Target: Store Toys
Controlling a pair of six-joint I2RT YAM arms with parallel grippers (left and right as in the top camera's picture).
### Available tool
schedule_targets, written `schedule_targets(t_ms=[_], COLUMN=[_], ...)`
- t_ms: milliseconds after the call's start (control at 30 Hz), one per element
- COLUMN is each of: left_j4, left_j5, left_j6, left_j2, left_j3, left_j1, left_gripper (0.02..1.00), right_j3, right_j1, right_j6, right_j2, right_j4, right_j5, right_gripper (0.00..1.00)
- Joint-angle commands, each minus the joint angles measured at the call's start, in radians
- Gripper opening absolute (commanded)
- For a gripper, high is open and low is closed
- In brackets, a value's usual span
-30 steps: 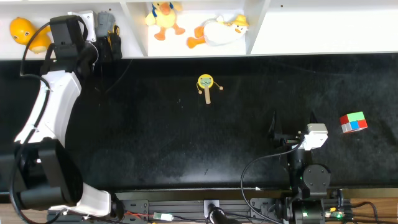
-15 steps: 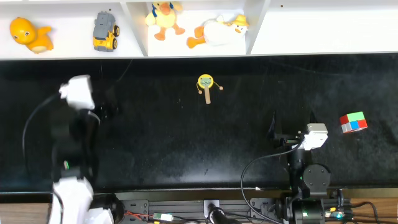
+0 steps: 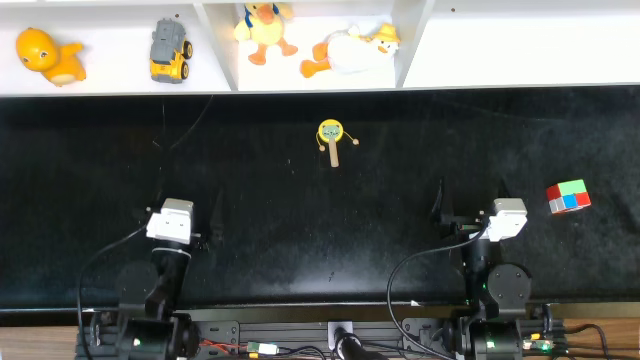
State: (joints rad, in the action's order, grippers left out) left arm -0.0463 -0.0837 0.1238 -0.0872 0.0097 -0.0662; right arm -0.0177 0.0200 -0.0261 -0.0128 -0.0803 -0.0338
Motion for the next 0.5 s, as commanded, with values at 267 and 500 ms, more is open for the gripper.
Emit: schedule_targets(t_ms=[267, 500], left_j4=[-0.038, -0.038], left_j5=[0.075, 0.075], left_j6=[-0.027, -0.027], left_j2=[0.085, 0.085], left_j3=[-0.002, -0.002], left_j1=[-0.005, -0.005], left_gripper=[0.998, 0.998], right_j3=[0.013, 0.013], right_j1=[-0.002, -0.002], right_j6=[-0.004, -0.004], right_j2=[0.008, 0.008], right_j4=[0.005, 0.005], right_j5=[0.0, 0.0], right_gripper=[0.991, 0.993])
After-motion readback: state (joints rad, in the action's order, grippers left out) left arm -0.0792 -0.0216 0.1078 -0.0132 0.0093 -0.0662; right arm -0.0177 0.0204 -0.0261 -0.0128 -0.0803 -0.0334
